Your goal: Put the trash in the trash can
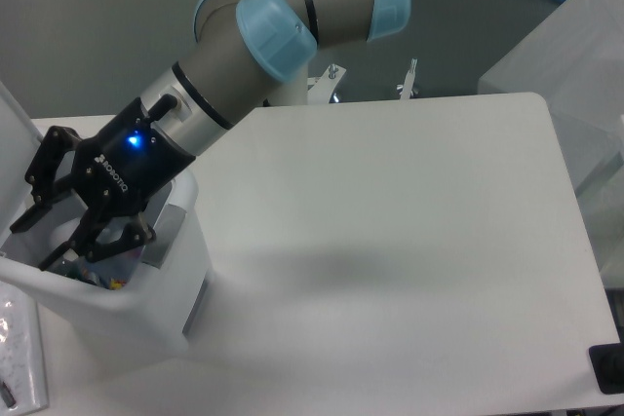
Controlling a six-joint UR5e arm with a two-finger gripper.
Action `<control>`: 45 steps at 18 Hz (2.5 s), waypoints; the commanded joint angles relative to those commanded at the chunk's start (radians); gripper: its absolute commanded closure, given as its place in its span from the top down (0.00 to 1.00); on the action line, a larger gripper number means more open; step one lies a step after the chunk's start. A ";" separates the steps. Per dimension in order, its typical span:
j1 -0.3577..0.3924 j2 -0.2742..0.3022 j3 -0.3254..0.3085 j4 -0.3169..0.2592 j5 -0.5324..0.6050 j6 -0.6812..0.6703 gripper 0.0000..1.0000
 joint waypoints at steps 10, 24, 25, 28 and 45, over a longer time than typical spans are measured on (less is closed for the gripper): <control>0.181 -0.011 -0.035 -0.002 0.000 0.019 1.00; 0.402 -0.038 -0.097 -0.005 0.234 0.270 1.00; 0.408 -0.038 -0.104 -0.008 0.336 0.317 1.00; 0.407 -0.040 -0.135 -0.018 0.610 0.435 1.00; 0.324 -0.067 -0.031 -0.268 0.997 0.565 1.00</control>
